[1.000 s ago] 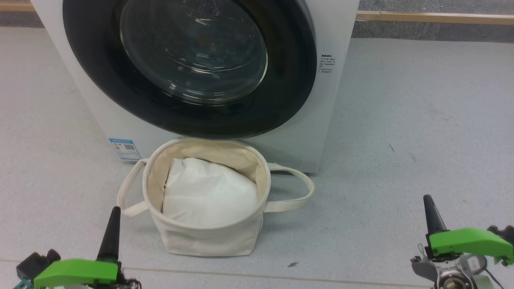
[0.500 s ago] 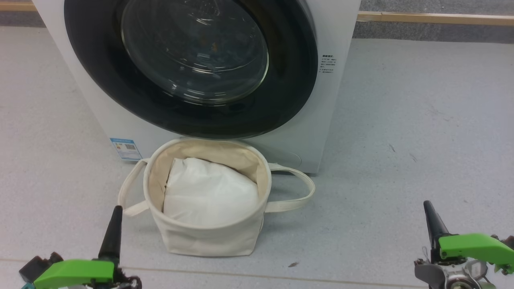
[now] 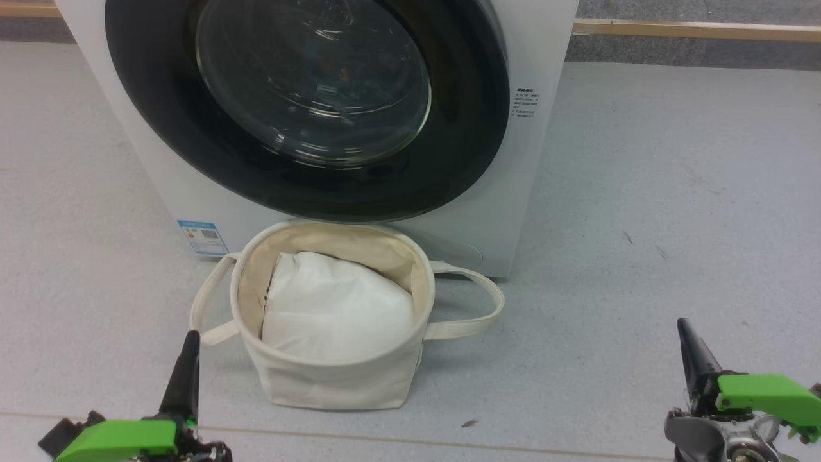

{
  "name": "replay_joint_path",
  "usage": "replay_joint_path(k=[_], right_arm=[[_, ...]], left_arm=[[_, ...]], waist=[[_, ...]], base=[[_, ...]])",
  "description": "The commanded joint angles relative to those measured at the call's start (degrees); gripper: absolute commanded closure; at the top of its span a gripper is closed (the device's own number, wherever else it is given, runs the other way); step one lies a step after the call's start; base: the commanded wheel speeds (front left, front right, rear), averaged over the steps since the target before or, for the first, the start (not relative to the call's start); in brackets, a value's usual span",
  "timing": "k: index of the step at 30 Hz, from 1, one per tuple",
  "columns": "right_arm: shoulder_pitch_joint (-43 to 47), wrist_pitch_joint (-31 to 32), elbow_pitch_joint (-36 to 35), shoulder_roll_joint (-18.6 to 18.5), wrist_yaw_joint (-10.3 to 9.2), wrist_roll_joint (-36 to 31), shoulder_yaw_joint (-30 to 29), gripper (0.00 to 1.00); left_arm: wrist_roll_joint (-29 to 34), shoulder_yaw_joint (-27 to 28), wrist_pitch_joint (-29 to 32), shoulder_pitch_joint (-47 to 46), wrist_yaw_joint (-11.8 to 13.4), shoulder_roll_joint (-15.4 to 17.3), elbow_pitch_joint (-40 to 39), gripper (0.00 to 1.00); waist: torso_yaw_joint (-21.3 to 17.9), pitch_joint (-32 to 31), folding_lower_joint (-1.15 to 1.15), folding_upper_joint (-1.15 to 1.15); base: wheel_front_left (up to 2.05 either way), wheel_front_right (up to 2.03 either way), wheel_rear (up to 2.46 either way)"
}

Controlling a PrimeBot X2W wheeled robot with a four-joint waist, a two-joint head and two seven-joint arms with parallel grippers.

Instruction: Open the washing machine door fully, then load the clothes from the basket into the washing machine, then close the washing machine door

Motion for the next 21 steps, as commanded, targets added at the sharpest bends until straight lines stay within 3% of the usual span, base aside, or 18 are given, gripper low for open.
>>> replay_joint_path(k=[1,10,21], right_arm=[[-1.0,0.8,-2.3,-0.1,0.01,1.8,0.7,1.00],[-0.7,2.2,-2.8,-0.1,0.01,7.6,0.0,1.00],[-0.7,2.3,-2.8,0.0,0.01,7.7,0.0,1.00]], left_arm=[[-1.4,2.3,0.6,-1.2,-0.4,0.1,-2.4,1.00],[-5.5,3.3,2.1,-0.8,-0.4,-1.0,-3.1,1.00],[-5.6,3.3,2.1,-0.8,-0.4,-1.1,-3.1,1.00]], waist=[[0.0,0.0,0.00,0.00],[0.1,0.0,0.00,0.00],[0.1,0.0,0.00,0.00]], base=[[0.00,0.00,0.00],[0.00,0.00,0.00],[0.00,0.00,0.00]])
